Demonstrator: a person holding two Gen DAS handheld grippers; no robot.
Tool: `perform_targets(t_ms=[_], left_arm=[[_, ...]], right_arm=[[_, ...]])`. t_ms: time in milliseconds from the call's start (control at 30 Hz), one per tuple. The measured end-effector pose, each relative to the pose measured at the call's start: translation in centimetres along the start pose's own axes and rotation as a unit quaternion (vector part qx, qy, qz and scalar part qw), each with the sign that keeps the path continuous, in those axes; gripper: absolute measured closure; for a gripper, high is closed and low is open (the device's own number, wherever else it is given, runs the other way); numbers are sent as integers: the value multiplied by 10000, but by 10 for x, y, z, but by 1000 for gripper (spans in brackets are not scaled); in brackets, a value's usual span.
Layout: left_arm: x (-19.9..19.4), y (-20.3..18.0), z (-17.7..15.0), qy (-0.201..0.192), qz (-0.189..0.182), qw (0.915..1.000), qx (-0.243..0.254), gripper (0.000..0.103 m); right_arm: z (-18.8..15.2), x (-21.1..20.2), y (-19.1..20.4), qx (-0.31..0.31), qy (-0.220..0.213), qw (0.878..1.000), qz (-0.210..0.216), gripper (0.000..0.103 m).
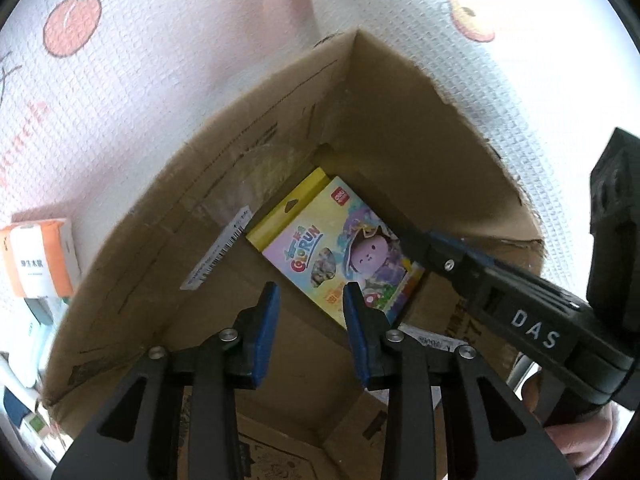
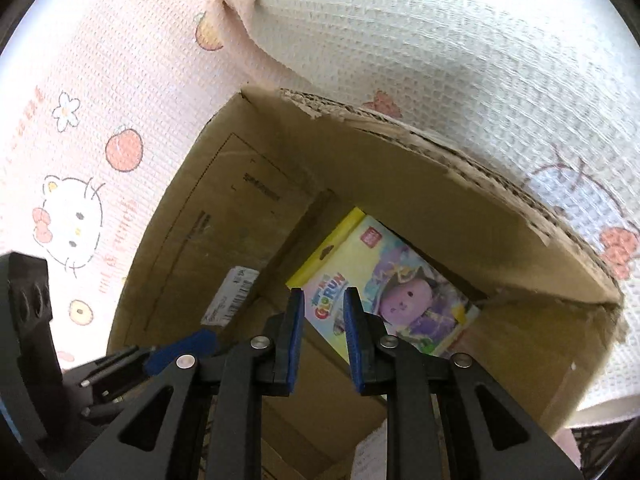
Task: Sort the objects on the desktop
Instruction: 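Lower the pastel box into the cardboard box and open the left gripper, then withdraw the left gripper up out of the cardboard box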
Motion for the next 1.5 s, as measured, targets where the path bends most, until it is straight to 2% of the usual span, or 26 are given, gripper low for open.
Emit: perform_targets(t_ms=[67,133,167,233,333,400,433,533,633,700,733,800,867,933,1067,1133,1200,1267,1333,1433,1500], left_arm=[[-3,0,0,23,-40,9999,146,67],[-5,2,2,91,-90,9995,297,83],[-6,2,3,128,-138,9989,428,99],[-4,3,5,204,-112,9972,706,99],[-10,7,10,171,153,9923,1220,99],[-10,8,11,243,160,9901,1374,99],[-7,8,13,342,113,9891,1429,99],[5,11,16,714,-93,9875,1405,99],[21,14,19,784,-26,9870,1401,99],[30,12,20,831,-33,9867,1394,99],[32,12,20,881,-15,9866,1374,99],[31,13,19,912,117,9866,1349,99],[36,11,19,889,439,9847,1432,99],[39,6,17,843,719,9806,1617,99],[58,0,20,880,1200,9717,1838,96],[62,-3,19,1003,1275,9676,1934,96],[55,-4,20,892,1368,9656,2024,95],[51,-4,22,789,1425,9658,2015,95],[46,-3,26,696,1264,9710,1906,95],[39,0,30,525,1245,9757,1725,94],[38,0,28,452,1281,9752,1749,92]], right_arm=[[-7,2,-1,191,101,9997,87,86],[-14,11,3,384,242,9989,141,86],[-19,18,7,480,340,9981,186,86],[-27,26,13,650,458,9967,144,86],[-39,37,19,914,595,9940,-69,86],[-46,50,22,1098,751,9909,-190,86],[-51,55,24,1530,947,9814,-670,86],[-63,77,26,1719,1333,9724,-843,85],[-74,96,23,1986,1624,9625,-887,85],[-79,103,17,2040,1710,9557,-1255,85],[-81,106,13,2104,1799,9519,-1311,85],[-86,111,2,2440,1865,9448,-1138,85],[-86,111,-9,2520,1829,9405,-1363,84],[-83,115,-11,2405,1898,9390,-1562,84],[-83,128,-18,2340,2060,9368,-1591,84],[-84,131,-26,2416,2074,9360,-1498,84],[-83,131,-32,2411,2062,9356,-1547,84],[-80,129,-35,2376,2027,9371,-1561,84],[-79,129,-40,2417,2014,9370,-1518,84],[-79,127,-44,2435,2027,9367,-1492,84],[-77,117,-39,2313,1883,9422,-1527,84]])
Point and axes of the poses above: each gripper's, at about its wrist camera, not at the fingertips, and x roughly the way its jaws point, y to its left, z to its top, the point moved 3 cm from there along x, roughly the way its jaws point, and after that the axes turned 10 degrees about -x, right-handed, at the moved point
